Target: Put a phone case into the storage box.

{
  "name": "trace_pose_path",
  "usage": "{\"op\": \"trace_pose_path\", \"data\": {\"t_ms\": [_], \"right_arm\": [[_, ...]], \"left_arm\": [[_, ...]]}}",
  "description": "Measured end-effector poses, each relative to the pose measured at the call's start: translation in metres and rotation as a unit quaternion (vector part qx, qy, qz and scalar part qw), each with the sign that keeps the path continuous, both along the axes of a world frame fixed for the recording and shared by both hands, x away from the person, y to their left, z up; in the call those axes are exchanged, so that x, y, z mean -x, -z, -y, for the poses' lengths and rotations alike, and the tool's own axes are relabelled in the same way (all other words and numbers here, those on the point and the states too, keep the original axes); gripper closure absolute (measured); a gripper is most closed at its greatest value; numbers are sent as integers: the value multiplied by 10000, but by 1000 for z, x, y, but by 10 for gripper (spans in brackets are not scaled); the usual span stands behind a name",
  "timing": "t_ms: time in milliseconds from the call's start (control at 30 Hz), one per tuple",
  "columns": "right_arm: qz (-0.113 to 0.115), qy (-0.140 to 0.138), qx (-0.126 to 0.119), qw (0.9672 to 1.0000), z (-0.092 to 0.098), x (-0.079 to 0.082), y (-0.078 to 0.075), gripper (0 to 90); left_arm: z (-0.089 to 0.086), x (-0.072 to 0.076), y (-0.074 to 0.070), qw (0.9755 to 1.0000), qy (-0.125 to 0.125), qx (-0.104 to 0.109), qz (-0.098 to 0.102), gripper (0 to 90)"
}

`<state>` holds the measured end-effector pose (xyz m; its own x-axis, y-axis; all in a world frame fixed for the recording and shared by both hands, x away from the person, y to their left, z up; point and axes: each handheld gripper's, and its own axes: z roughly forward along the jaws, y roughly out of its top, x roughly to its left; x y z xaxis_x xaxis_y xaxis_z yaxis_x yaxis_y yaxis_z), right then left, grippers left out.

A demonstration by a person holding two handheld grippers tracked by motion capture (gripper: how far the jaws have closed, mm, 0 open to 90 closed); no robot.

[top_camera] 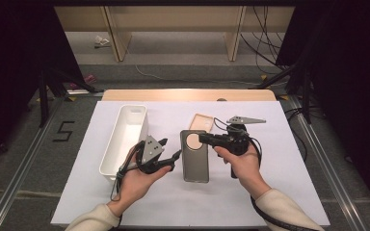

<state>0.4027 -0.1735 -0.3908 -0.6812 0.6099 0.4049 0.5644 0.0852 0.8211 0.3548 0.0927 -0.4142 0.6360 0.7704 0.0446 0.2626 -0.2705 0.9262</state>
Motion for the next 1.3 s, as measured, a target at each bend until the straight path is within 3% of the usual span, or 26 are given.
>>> {"op": "trace_pose_path", "data": {"t_ms": [200,333,500,767,1133,1300], "right_arm": [[58,10,-20,10000,2,2,-1,813],[90,19,-13,10000,3,4,-1,812],[125,22,11,9999,3,6,-2,812],[158,13,11,9999,4,7,-3,812],[248,-21,17,9997,2,9,-4,811],[386,-76,207,9990,-1,10,-4,809]], "left_arm": [[4,-5,-8,9996,20,261,-63,474],[8,-9,-11,9984,33,527,-222,524],[14,-13,-16,9975,46,647,-283,571],[19,-18,-16,9939,46,934,-580,642],[16,-20,-18,9914,-43,1156,-615,785],[15,-19,-17,9907,-143,1210,-612,833]]}}
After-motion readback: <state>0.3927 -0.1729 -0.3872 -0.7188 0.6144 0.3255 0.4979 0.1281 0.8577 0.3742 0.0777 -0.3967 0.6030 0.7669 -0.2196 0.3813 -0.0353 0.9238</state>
